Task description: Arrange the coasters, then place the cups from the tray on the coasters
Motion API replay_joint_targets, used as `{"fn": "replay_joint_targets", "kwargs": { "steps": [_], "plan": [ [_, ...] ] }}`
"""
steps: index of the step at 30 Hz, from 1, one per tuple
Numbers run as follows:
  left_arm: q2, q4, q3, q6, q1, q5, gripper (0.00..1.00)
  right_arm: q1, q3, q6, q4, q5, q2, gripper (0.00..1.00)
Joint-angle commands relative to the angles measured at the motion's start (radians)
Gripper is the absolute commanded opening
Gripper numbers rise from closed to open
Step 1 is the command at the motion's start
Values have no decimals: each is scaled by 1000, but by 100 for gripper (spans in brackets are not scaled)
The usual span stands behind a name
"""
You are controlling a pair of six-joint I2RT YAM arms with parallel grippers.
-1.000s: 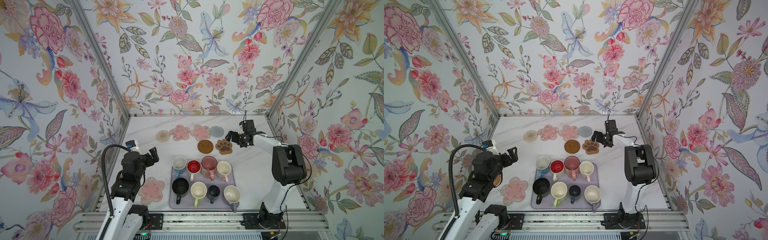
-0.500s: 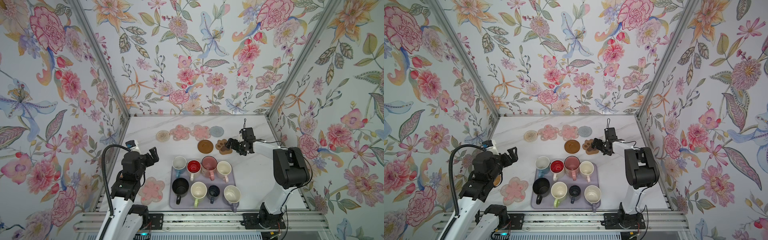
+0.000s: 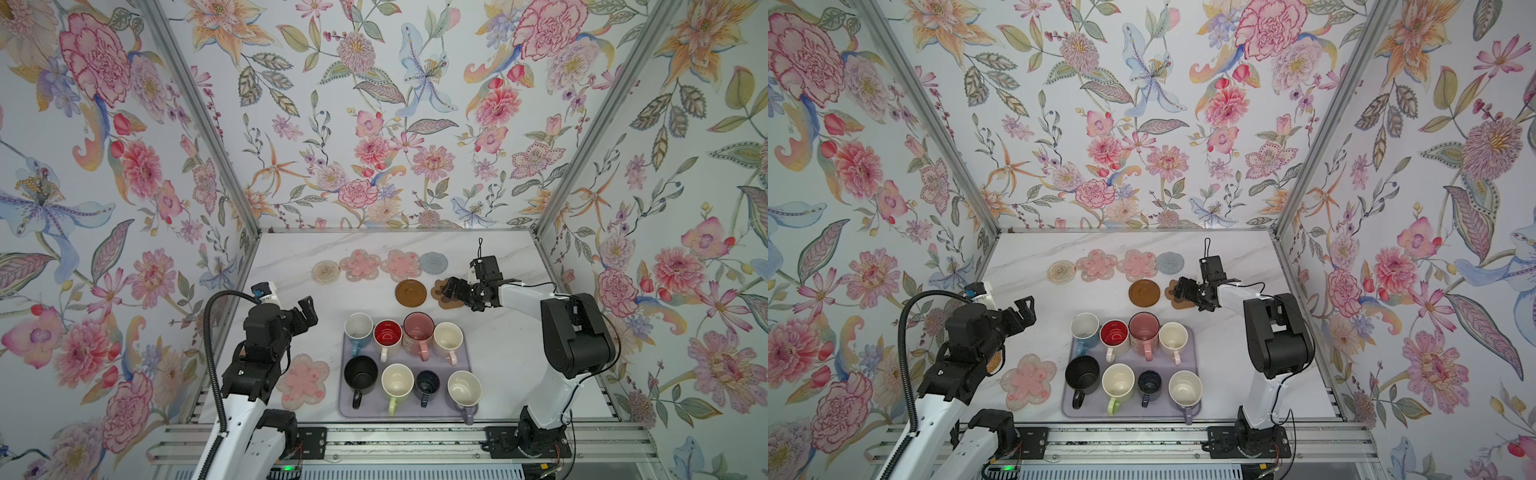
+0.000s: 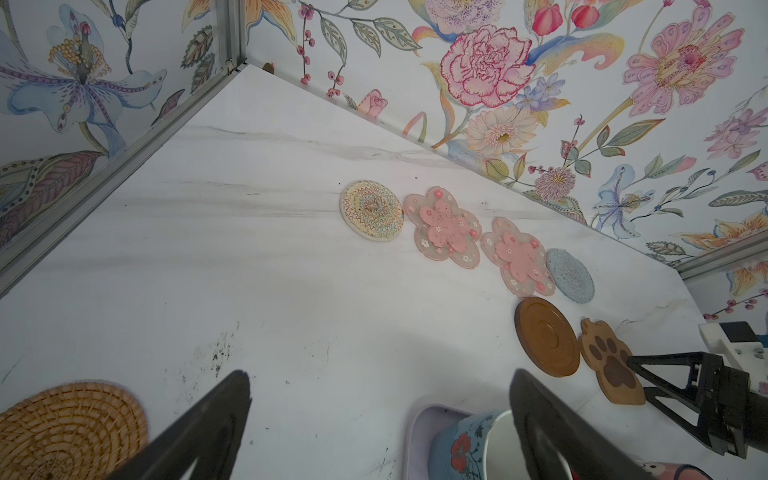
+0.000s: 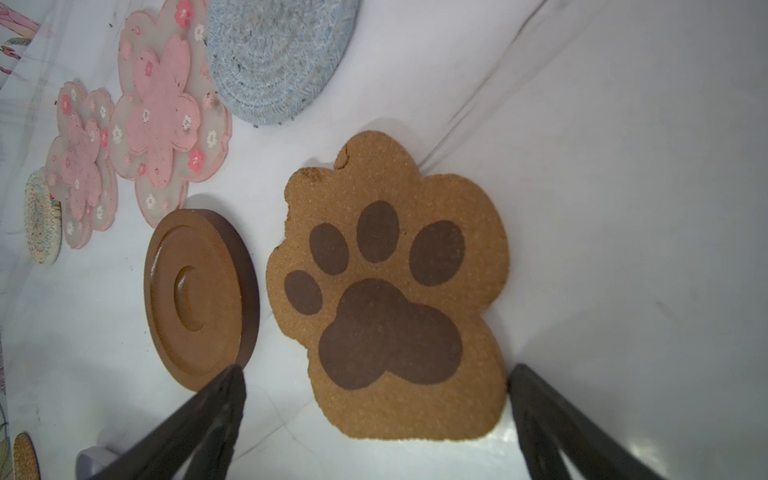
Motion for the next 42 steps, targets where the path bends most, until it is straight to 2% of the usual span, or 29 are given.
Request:
{"fn": "replay_joint_targets", "kwargs": {
  "steps": [1, 21, 25, 30, 42],
  "plan": [
    [-2, -21, 5, -14, 6, -23, 99, 15, 12, 23, 19, -7, 17, 99],
    [8, -120, 9, -71, 7, -41, 99, 42, 45, 35, 15, 3, 23, 99],
    [21, -167, 29, -96, 7, -38, 99, 12, 15, 43, 17, 0, -53, 99],
    [37, -206, 43, -134, 7, -14, 99, -7, -47, 38, 15, 53, -213, 99],
    [18, -331, -28, -282, 3, -25, 99, -36, -253, 21, -8, 102, -474, 99]
  ]
}}
